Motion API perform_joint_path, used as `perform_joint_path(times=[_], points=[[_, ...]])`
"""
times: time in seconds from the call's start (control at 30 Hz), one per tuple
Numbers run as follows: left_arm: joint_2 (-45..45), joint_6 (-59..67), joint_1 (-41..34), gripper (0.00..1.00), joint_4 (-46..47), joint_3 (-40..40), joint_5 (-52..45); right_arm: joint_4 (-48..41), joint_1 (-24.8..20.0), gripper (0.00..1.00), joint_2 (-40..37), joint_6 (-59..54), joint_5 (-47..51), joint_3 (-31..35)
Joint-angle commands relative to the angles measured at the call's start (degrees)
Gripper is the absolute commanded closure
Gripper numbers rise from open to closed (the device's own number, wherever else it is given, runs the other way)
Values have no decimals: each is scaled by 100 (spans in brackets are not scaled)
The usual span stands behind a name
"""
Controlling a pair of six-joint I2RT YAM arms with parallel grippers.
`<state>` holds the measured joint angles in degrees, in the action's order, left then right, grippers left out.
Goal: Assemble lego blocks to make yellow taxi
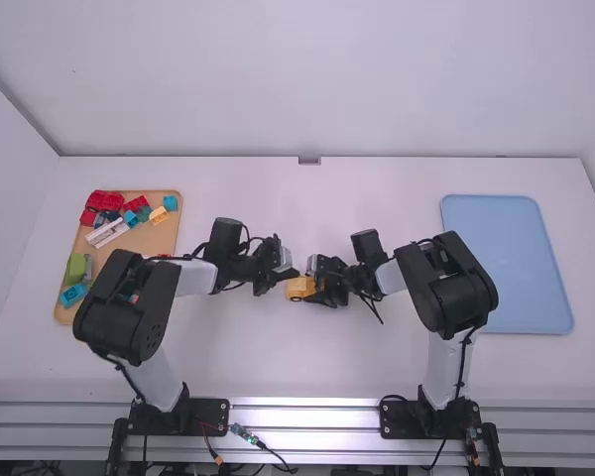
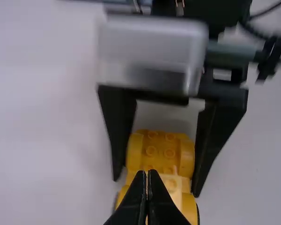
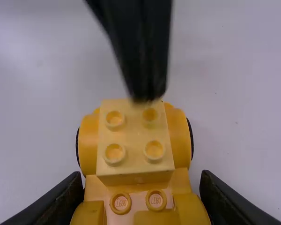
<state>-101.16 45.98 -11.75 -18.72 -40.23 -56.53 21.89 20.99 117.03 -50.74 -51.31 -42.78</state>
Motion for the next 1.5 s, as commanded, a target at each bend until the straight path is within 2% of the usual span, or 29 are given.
perform_joint_path(times=[0.0, 0.03, 0.07, 0.13, 0.17, 0.2, 0.23, 0.27, 0.57, 0.6, 0.83, 1.17, 1.37, 1.47], points=[[585, -367, 219, 82, -42, -197, -321, -82, 4, 43, 84, 98, 186, 42], [736, -584, 297, 65, -44, -223, -229, -82, 4, 42, 84, 101, 186, 42], [827, -723, 352, 58, -35, -236, -146, -84, 4, 43, 84, 98, 184, 42], [1033, -981, 492, 57, 9, -234, 74, -82, 4, 42, 84, 98, 186, 42], [1160, -1084, 588, 51, 66, -223, 247, -84, 4, 39, 84, 98, 186, 42], [1243, -1134, 660, 35, 177, -223, 372, -84, 4, 37, 84, 98, 188, 42], [1313, -1231, 743, 12, 282, -225, 487, -84, 4, 36, 84, 98, 186, 42], [1348, -1331, 807, 1, 350, -225, 514, -86, 4, 34, 84, 98, 186, 42], [1354, -1355, 1064, 1, 627, -225, 496, -99, 4, 18, 84, 101, 186, 42], [1354, -1360, 1069, 1, 632, -225, 503, -103, 4, 1, 84, 109, 184, 42], [1354, -1360, 1117, 1, 758, -225, 520, -423, 0, 1, -128, 369, 568, 42], [1354, -1364, 1471, 1, 955, -225, 514, -2036, -120, 1, -1083, 256, 2168, 42], [1354, -1364, 1626, 1, 1058, -225, 542, -2547, -278, 1, -1411, 295, 2671, 42], [1354, -1860, 1631, 1, 1027, -227, 1139, -2761, -352, 1, -1564, 295, 2855, 42]])
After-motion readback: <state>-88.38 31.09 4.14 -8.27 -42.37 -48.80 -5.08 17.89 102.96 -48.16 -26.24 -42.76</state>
